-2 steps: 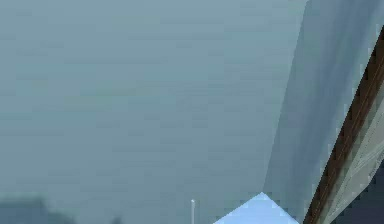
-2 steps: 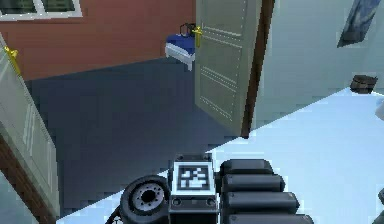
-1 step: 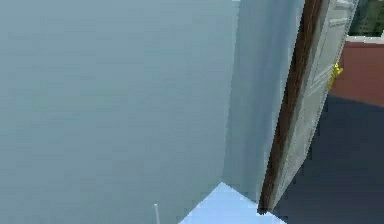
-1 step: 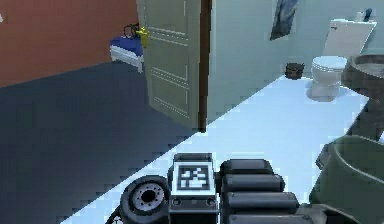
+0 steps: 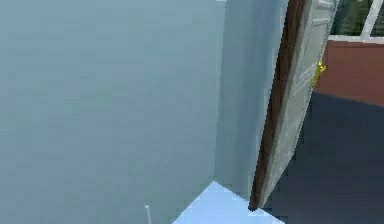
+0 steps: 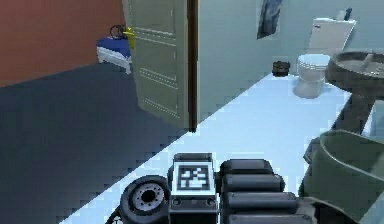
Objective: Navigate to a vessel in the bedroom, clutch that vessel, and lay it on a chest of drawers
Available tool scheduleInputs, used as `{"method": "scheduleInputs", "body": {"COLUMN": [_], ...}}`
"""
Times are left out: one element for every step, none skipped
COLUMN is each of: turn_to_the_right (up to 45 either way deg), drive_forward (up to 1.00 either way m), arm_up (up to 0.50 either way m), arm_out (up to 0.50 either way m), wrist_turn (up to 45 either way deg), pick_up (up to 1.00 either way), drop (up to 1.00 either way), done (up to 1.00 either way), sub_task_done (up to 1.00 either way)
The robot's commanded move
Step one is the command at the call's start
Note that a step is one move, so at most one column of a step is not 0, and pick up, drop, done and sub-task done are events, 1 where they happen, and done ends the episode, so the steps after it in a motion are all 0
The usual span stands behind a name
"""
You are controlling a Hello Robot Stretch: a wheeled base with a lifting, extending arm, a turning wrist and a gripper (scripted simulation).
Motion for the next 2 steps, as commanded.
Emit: {"method": "scheduleInputs", "body": {"turn_to_the_right": [0.0,-30.0], "drive_forward": [0.1,0.0], "arm_up": [0.0,0.0], "arm_out": [0.0,0.0], "wrist_turn": [0.0,0.0], "pick_up": [0.0,0.0], "drop": [0.0,0.0], "done": [0.0,0.0], "sub_task_done": [0.0,0.0]}}
